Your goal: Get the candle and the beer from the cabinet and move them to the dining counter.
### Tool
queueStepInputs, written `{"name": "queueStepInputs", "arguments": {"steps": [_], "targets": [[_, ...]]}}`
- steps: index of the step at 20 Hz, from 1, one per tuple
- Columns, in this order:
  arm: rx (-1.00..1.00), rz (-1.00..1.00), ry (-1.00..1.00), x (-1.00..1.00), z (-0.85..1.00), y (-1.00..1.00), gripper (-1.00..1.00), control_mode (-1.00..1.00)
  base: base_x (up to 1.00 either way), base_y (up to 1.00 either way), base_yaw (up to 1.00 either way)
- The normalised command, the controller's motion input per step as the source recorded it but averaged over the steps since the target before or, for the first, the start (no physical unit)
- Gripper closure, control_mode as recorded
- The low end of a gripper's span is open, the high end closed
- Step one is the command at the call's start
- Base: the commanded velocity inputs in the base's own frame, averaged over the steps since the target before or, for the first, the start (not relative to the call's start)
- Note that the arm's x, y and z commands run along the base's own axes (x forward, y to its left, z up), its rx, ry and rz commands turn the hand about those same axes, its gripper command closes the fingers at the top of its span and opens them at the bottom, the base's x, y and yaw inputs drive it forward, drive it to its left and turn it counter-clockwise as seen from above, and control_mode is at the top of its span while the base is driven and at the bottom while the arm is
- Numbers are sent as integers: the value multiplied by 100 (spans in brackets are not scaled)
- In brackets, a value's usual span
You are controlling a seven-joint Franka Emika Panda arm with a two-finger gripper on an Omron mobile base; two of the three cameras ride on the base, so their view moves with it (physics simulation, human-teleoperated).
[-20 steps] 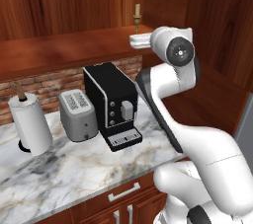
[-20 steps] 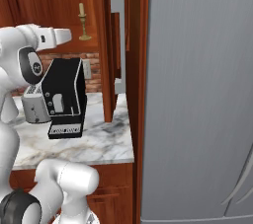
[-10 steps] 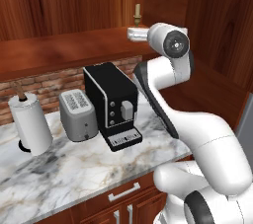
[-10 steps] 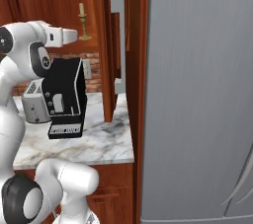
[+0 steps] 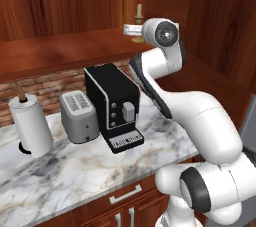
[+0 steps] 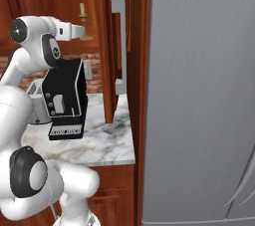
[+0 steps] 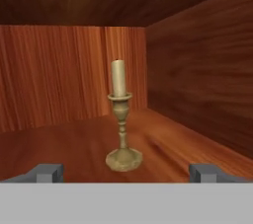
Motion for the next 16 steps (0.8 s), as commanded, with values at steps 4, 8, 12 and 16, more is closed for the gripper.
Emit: {"name": "queueStepInputs", "arguments": {"steps": [4,8,12,16], "targets": [[0,0,6,56,-1,3,-100,-100,0,0,0],[0,0,1,46,0,0,-100,-100,0,0,0],[0,0,0,42,0,0,-100,-100,0,0,0],[0,0,0,41,0,-1,-100,-100,0,0,0]]}}
